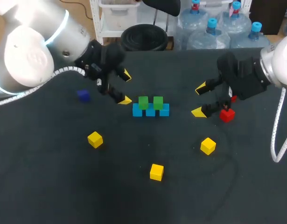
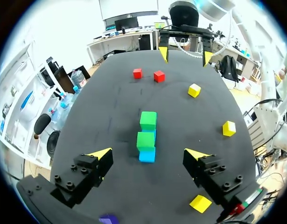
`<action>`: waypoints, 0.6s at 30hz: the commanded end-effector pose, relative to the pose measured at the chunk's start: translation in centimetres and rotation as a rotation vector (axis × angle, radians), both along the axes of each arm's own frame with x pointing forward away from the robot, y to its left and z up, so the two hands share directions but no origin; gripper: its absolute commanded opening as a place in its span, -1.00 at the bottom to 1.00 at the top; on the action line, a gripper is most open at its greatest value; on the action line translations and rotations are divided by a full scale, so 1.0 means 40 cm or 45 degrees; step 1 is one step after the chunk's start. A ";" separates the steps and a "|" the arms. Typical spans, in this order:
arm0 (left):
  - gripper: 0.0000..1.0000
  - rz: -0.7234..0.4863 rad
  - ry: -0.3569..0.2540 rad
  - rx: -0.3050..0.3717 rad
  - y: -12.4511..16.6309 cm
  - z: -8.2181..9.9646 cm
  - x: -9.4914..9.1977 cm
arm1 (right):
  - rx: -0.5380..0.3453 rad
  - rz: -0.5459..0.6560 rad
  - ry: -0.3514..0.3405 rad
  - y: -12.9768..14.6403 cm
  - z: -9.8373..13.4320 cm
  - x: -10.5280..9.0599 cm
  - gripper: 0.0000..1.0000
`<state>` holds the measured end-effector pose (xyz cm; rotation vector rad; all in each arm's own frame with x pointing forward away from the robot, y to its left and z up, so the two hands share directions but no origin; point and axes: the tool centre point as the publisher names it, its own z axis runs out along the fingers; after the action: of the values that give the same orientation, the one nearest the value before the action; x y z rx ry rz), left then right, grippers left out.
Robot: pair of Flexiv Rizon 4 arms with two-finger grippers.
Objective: Place the blue cubes, place green cubes on the blue cubes, place the yellow cubes on the green cubes, then place the red cubes on the yellow cubes, and place purple cube on the red cubes.
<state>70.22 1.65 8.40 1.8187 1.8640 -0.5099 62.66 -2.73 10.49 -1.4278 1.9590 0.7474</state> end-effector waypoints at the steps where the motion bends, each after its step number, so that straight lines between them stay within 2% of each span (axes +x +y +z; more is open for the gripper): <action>1: 1.00 0.028 -0.030 -0.009 0.027 0.002 -0.030 | 0.003 0.001 -0.001 0.000 -0.001 0.000 1.00; 13: 1.00 0.087 -0.041 -0.010 0.082 0.011 -0.061 | 0.003 0.001 -0.001 0.000 -0.001 0.000 1.00; 18: 1.00 0.085 -0.044 0.009 0.108 0.009 -0.090 | 0.003 0.001 -0.001 0.000 -0.001 0.000 1.00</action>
<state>67.65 5.24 8.50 1.7611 1.9023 -0.4566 62.66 -2.73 10.49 -1.4278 1.9590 0.7474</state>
